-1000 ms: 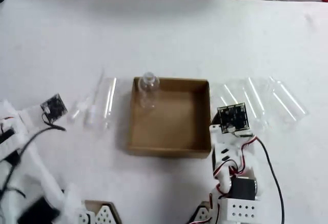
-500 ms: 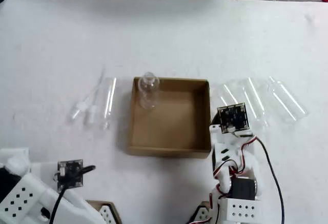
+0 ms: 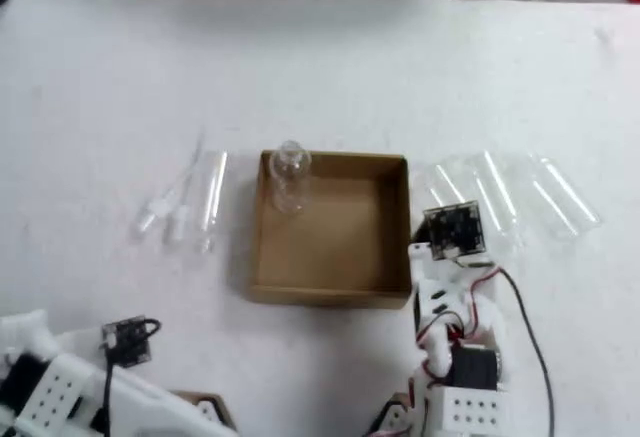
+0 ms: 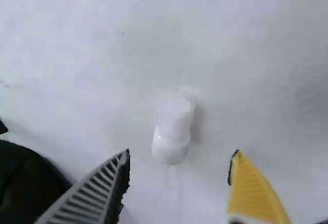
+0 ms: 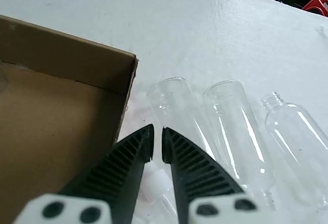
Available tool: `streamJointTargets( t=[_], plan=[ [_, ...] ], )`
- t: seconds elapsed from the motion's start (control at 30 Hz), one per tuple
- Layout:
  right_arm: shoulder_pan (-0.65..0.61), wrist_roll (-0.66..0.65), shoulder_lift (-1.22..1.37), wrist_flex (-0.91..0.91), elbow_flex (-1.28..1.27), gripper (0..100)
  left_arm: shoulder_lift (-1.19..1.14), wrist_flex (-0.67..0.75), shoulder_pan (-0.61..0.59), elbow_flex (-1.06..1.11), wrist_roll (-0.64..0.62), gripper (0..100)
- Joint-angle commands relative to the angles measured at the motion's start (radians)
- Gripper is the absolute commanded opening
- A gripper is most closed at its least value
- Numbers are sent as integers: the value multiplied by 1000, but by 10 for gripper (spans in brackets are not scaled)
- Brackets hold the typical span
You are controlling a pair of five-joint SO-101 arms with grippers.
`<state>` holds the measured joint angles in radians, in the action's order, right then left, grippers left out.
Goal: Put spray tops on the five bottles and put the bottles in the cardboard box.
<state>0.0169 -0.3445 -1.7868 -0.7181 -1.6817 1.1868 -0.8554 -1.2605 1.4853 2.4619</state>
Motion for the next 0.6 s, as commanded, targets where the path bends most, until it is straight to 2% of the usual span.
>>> streamJointTargets(
  t=[0.0, 0.3, 0.47, 0.57],
  plan=[
    [-24, -11, -5, 15, -9, 18, -12, 61, 22, 66, 43, 301],
    [-24, -11, -4, 13, -9, 18, -12, 28, 147, 34, -164, 301],
    [-24, -11, -4, 13, -9, 18, -13, 35, 150, 63, -163, 300],
    [-24, -11, -4, 13, -9, 18, -13, 37, 150, 63, -161, 232]
  ],
)
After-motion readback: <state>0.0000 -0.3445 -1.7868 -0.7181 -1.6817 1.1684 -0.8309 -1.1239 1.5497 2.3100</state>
